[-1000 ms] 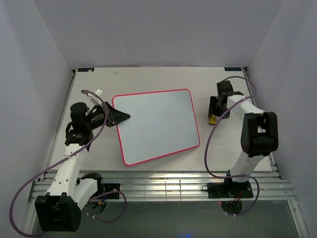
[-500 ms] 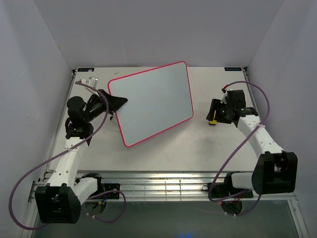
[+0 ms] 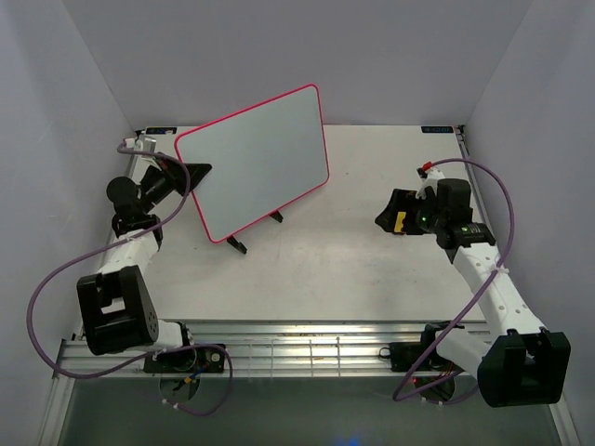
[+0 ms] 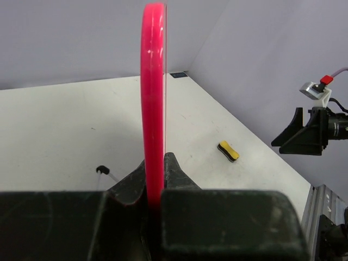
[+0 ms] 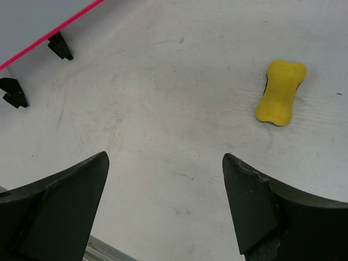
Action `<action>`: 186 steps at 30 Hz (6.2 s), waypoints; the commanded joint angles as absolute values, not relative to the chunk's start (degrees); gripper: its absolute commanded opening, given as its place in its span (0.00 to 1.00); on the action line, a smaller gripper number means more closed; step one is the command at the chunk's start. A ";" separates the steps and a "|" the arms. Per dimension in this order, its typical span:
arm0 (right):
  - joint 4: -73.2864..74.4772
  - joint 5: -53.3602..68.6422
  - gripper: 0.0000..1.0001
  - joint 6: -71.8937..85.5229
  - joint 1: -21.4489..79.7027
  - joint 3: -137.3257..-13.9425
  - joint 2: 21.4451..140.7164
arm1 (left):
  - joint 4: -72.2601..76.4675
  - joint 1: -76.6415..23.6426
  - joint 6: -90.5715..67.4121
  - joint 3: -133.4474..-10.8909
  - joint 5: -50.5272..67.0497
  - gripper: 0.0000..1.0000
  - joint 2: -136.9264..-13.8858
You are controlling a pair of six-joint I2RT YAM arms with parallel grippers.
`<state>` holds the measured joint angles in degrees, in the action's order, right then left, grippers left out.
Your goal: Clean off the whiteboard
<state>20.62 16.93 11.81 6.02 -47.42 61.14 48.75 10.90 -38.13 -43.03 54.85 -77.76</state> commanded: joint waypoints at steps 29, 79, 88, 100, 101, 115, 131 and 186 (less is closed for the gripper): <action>15.38 23.73 0.90 11.43 10.11 -45.53 57.92 | 76.19 23.11 -45.44 -36.13 56.95 0.00 -80.51; 12.83 26.28 0.90 11.16 13.54 -44.12 58.27 | 93.60 33.75 -20.04 -20.13 56.34 0.00 -87.72; 11.95 28.04 0.90 11.60 13.62 -43.77 56.51 | 93.43 38.23 -19.78 -15.21 52.91 0.00 -84.64; 11.16 29.09 0.90 11.87 13.62 -43.42 55.55 | 92.20 40.87 -20.83 -14.68 54.41 0.25 -84.11; 11.16 29.09 0.90 11.95 13.62 -43.50 55.63 | 92.20 40.87 -20.48 -14.33 54.23 0.27 -84.02; 11.16 29.00 0.90 11.95 13.54 -43.59 55.90 | 92.20 38.94 -23.38 -14.59 48.16 0.98 -82.97; 11.95 27.60 0.90 11.60 13.71 -43.95 55.90 | 76.82 38.41 -21.97 -10.30 29.73 0.98 -70.23; 45.62 -22.67 0.90 3.69 19.34 -55.29 26.54 | -35.96 -17.67 -10.10 -50.46 -18.90 0.98 -19.78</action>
<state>45.01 -18.35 5.28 19.16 -53.78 26.02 -37.45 -17.41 -10.28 -51.81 -16.03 -19.57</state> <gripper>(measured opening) 0.899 0.979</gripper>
